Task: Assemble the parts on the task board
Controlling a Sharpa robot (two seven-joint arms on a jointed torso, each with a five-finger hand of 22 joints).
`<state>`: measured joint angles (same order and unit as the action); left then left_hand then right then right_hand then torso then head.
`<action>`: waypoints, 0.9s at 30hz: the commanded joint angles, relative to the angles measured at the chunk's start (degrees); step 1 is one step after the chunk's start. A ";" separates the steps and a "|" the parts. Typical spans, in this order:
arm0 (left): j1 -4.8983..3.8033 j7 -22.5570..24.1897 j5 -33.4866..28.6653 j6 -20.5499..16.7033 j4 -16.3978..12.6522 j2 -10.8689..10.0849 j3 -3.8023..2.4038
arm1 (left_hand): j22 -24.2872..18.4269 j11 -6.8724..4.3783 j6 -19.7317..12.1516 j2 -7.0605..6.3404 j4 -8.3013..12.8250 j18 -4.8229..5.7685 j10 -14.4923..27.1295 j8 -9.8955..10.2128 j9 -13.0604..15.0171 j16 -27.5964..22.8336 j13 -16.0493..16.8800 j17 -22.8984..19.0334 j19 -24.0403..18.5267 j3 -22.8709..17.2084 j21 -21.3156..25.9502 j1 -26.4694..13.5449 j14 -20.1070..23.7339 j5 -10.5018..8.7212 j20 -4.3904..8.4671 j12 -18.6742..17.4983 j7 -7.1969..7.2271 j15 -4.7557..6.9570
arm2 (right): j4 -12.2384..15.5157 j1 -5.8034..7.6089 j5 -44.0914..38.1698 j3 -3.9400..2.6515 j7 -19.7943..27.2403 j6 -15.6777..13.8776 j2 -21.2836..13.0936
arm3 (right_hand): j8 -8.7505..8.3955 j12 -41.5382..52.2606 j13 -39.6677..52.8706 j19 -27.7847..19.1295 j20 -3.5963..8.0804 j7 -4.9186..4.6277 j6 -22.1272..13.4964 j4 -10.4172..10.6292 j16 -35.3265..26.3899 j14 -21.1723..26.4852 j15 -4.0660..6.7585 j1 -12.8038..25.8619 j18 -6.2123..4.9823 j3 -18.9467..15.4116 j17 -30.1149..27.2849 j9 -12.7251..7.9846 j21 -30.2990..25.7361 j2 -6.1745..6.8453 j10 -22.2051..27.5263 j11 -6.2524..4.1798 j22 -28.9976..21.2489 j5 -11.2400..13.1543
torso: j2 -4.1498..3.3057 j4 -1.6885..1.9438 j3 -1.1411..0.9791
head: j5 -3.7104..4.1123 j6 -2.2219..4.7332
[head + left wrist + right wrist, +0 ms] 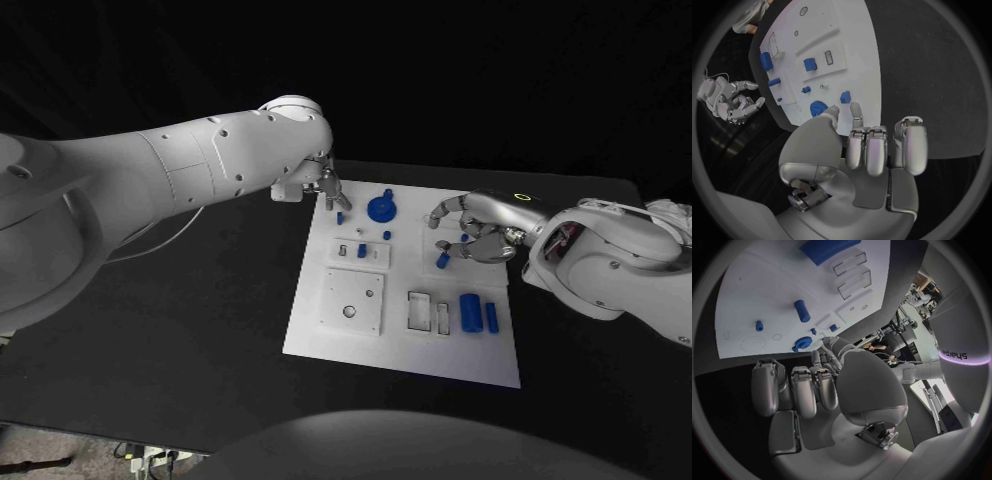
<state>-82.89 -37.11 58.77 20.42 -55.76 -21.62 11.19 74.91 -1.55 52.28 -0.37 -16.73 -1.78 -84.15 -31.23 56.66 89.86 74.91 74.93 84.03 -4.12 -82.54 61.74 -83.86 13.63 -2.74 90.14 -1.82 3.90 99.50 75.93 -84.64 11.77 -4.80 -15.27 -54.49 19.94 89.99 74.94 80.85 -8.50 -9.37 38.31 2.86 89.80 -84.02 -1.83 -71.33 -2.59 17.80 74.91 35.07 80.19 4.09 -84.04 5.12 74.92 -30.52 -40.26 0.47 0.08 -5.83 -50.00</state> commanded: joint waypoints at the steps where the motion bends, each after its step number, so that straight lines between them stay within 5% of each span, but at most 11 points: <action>1: 0.29 1.35 -0.81 0.37 0.03 0.23 -0.03 | 12.43 0.07 -0.01 0.38 0.03 -0.22 -5.85 0.42 -0.15 0.14 15.09 15.07 1.43 0.52 0.28 0.20 -6.14 -0.09 0.27 -0.14 -0.26 0.02 | -0.04 -0.05 -0.13 0.02 0.16 0.69 0.07 | 0.09 0.01 15.06 -0.11 0.05 -0.07 0.33 0.32 0.20 -5.98 -0.30 0.52 -0.35 -0.07 15.09 -0.07 0.00 -0.02 -5.96 0.15 11.17 -0.41 | -0.03 -0.02 0.00 | 0.09 0.00; 19: 0.98 1.67 -0.91 0.05 -0.22 0.24 -0.02 | 12.31 0.17 0.15 0.65 0.12 -0.31 -5.85 1.19 -0.48 0.14 15.09 15.07 1.19 0.61 0.66 0.24 -6.14 -0.10 0.18 -0.14 -0.34 -0.08 | -0.04 -0.06 -0.06 0.02 0.10 0.83 0.05 | 0.10 0.01 15.06 -0.11 0.05 -0.06 0.36 0.35 0.20 -5.98 -0.29 0.53 -0.35 -0.06 15.09 -0.09 -0.01 -0.04 -5.96 0.15 11.17 -0.47 | -0.02 0.10 -0.04 | 0.23 0.00; 27: 1.15 1.67 -0.93 0.38 -0.74 0.18 -0.02 | 12.26 0.25 0.74 0.85 0.35 -0.36 -5.85 2.44 -0.82 0.14 15.09 15.07 1.03 0.33 0.85 1.83 -6.14 1.81 0.03 -0.14 -0.36 -0.21 | -0.07 -0.09 -0.03 0.02 0.06 0.93 0.07 | 0.10 0.01 15.06 -0.11 0.05 -0.06 0.36 0.35 0.20 -5.98 -0.29 0.53 -0.35 -0.06 15.09 -0.09 -0.01 -0.04 -5.96 0.15 11.17 -0.47 | 0.00 0.06 -0.04 | 0.20 0.00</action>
<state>-81.76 -36.03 58.16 20.39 -56.32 -21.53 11.20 74.90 -1.55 52.70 0.40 -16.73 -1.78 -84.14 -29.01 55.88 89.86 74.91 74.91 84.03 -3.81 -82.01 63.06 -83.86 15.23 -2.75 90.14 -2.23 3.90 99.43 75.89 -84.57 11.78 -4.83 -15.18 -54.45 19.94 89.99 74.94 80.85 -8.50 -9.37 38.31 2.86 89.80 -84.02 -1.83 -71.33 -2.60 17.81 74.94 35.07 80.19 4.09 -84.04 5.12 74.91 -30.74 -40.26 0.53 0.04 -5.62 -50.00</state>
